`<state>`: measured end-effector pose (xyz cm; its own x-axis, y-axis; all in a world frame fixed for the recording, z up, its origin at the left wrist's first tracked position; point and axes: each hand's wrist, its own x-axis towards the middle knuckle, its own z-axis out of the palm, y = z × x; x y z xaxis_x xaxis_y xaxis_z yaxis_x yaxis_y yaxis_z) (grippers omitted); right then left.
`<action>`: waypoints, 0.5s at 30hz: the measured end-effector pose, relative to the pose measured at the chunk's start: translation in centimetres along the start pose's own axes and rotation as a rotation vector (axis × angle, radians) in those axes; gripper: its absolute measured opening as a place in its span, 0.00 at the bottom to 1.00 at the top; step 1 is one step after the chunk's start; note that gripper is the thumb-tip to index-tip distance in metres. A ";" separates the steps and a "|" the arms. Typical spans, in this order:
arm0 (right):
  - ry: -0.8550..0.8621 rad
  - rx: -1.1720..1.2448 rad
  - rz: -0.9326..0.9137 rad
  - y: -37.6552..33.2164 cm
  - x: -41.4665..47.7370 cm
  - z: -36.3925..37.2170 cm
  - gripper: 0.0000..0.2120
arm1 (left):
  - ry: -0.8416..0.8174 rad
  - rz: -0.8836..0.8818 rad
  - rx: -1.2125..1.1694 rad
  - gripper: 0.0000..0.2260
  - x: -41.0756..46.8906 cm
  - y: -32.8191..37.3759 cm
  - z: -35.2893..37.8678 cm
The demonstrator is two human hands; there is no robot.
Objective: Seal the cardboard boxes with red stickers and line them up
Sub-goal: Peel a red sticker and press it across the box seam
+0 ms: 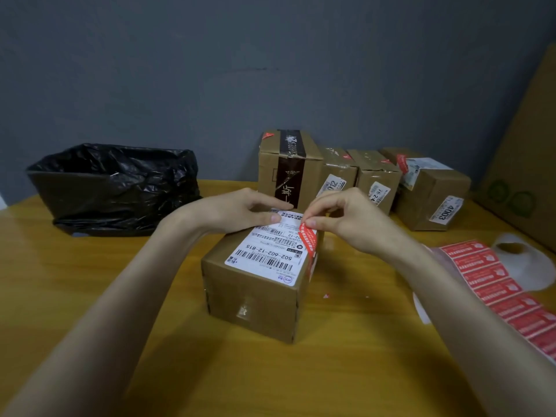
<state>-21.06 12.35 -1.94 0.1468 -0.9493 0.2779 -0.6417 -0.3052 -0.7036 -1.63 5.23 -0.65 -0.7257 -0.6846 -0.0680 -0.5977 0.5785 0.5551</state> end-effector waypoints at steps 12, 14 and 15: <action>-0.128 -0.065 -0.009 -0.7 -0.5 -1.3 0.09 | 0.003 0.007 -0.009 0.18 0.0 0.0 0.0; -0.132 -0.046 -0.007 -0.7 -0.6 -1.2 0.09 | 0.002 0.008 0.001 0.18 0.1 0.0 0.0; -0.130 -0.045 -0.006 -0.7 -0.6 -1.1 0.09 | 0.002 0.009 0.000 0.18 0.1 0.0 0.0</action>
<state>-21.56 13.26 -0.87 0.2449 -0.9502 0.1929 -0.6733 -0.3098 -0.6713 -1.68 5.14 -0.71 -0.7302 -0.6805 -0.0612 -0.5914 0.5847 0.5553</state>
